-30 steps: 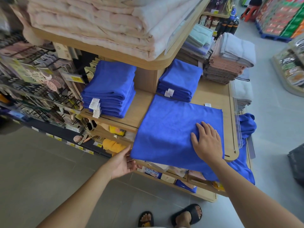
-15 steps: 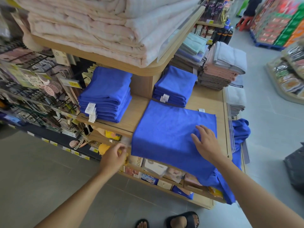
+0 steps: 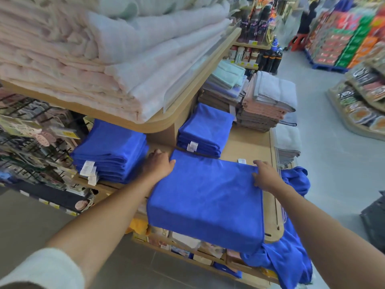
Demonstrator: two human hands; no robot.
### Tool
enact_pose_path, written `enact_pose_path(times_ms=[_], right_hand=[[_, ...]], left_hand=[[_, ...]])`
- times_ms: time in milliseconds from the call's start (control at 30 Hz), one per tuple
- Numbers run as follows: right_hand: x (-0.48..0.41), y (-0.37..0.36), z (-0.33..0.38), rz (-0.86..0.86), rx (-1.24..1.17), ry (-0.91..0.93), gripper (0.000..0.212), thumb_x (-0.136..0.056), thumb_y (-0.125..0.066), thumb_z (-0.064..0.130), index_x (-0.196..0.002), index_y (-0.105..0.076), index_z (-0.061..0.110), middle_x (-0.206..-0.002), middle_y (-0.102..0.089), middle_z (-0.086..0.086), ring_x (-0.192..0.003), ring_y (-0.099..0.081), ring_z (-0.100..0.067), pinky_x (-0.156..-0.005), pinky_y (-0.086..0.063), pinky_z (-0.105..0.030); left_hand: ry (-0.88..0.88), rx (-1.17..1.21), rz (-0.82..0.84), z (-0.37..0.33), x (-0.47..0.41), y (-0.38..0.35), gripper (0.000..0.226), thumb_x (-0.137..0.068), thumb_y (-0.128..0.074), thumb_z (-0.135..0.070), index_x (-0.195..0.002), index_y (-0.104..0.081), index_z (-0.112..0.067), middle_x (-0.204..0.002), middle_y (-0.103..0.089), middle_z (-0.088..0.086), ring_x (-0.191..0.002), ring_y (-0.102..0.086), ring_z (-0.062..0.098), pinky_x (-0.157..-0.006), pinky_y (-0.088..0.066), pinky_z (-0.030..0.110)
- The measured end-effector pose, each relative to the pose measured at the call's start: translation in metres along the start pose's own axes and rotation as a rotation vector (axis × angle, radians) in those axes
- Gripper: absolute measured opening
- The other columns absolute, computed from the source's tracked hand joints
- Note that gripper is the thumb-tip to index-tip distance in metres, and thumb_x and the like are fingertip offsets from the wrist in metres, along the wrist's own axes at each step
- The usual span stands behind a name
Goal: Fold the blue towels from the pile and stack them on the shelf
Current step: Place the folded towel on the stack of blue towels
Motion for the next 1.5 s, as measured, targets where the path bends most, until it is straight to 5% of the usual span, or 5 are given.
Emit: enact_pose_path(times_ms=[400, 700, 833, 1100, 1500], right_hand=[[-0.03, 0.017, 0.0, 0.286, -0.095, -0.099, 0.006, -0.083, -0.069, 0.009, -0.088, -0.067, 0.005, -0.053, -0.066, -0.004, -0.047, -0.063, -0.019, -0.045, -0.052, -0.024], [-0.024, 0.046, 0.001, 0.378, -0.423, -0.081, 0.022, -0.094, -0.074, 0.024, -0.091, -0.066, 0.003, -0.066, -0.055, -0.007, -0.05, -0.053, -0.014, -0.051, -0.049, -0.024], [-0.031, 0.085, 0.006, 0.198, -0.373, -0.007, 0.022, -0.095, -0.072, 0.025, -0.089, -0.067, 0.004, -0.055, -0.053, -0.004, -0.046, -0.048, -0.013, -0.043, -0.036, -0.024], [-0.03, 0.136, 0.022, -0.204, -0.36, 0.087, 0.015, -0.091, -0.071, 0.02, -0.077, -0.068, 0.022, -0.054, -0.066, 0.004, -0.053, -0.062, -0.008, -0.058, -0.042, -0.026], [0.065, 0.124, 0.02, -0.273, -0.33, 0.187, 0.014, -0.089, -0.075, 0.023, -0.08, -0.068, 0.033, -0.06, -0.069, 0.012, -0.044, -0.061, -0.004, -0.052, -0.045, -0.023]], left_hand=[[0.184, 0.63, 0.107, -0.015, -0.025, -0.003, 0.04, -0.091, -0.074, -0.021, -0.125, -0.059, -0.005, -0.119, -0.064, 0.007, -0.112, -0.062, 0.024, -0.1, -0.05, 0.037], [0.09, 0.875, -0.077, -0.005, -0.02, 0.036, 0.013, -0.098, -0.06, -0.013, -0.106, -0.07, -0.01, -0.096, -0.069, 0.002, -0.094, -0.061, 0.017, -0.077, -0.046, 0.027], [0.068, 0.988, -0.111, 0.001, -0.034, 0.058, 0.037, -0.101, -0.059, -0.022, -0.135, -0.059, -0.008, -0.14, -0.06, 0.013, -0.133, -0.053, 0.028, -0.117, -0.038, 0.046], [0.028, 1.115, -0.1, -0.017, -0.046, 0.08, 0.042, -0.103, -0.055, -0.036, -0.143, -0.054, -0.024, -0.145, -0.056, -0.002, -0.132, -0.053, 0.02, -0.114, -0.041, 0.045], [-0.037, 0.942, -0.124, 0.004, 0.026, 0.101, 0.014, -0.093, -0.062, -0.017, -0.099, -0.074, -0.021, -0.099, -0.075, 0.001, -0.098, -0.07, 0.019, -0.086, -0.057, 0.04]])
Point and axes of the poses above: each hand's wrist, its own x-axis away from the middle knuckle, its own y-axis out of the back of the hand, z = x × y, the point moved 7 cm from there along -x, towards the middle knuckle
